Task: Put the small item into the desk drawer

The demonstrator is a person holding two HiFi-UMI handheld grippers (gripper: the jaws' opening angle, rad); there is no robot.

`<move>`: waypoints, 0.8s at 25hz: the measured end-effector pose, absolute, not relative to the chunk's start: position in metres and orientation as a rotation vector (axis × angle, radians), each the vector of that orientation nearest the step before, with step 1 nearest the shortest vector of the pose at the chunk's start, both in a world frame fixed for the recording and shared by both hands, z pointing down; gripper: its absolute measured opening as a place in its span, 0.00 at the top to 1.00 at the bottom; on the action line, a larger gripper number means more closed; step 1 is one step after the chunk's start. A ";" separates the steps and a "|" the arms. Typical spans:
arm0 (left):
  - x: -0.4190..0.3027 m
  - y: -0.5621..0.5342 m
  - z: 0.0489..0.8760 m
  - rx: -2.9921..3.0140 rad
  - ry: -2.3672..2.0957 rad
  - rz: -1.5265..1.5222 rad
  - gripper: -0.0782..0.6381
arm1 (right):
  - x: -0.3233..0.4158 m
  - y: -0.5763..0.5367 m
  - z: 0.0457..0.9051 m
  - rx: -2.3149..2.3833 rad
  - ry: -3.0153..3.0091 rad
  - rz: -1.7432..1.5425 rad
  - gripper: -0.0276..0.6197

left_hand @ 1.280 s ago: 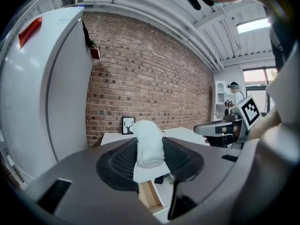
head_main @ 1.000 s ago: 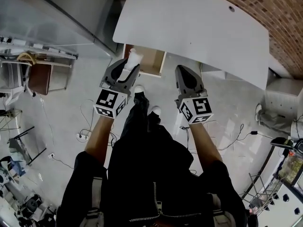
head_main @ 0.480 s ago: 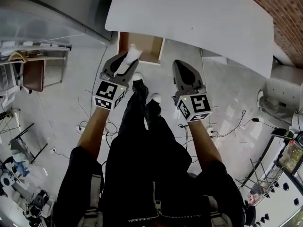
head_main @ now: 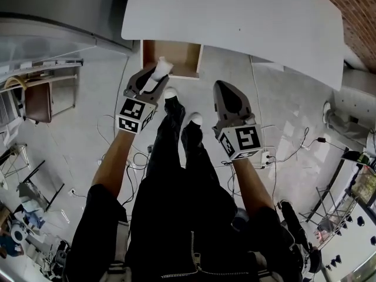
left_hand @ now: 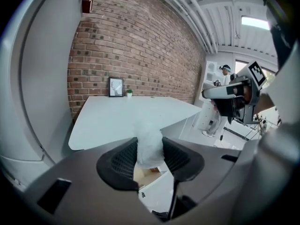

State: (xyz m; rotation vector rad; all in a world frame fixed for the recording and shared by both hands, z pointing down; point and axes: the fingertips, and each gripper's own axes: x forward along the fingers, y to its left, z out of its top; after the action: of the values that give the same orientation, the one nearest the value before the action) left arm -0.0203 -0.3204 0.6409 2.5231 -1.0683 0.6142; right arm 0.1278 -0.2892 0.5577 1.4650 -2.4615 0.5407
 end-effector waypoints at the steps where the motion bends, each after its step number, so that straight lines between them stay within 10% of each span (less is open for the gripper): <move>1: -0.021 -0.322 0.649 2.518 -1.062 0.626 0.66 | 0.127 -0.288 0.561 1.469 -2.459 0.545 0.95; 20: -0.015 -0.363 0.779 2.411 -0.932 0.816 0.66 | 0.136 -0.294 0.613 1.542 -2.363 0.689 0.95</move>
State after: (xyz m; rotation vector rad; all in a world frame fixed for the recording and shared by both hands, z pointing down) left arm -0.0147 -0.3633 0.7795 2.4112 -0.9321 0.8163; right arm 0.1357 -0.2940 0.6128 1.5418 -2.3635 0.6895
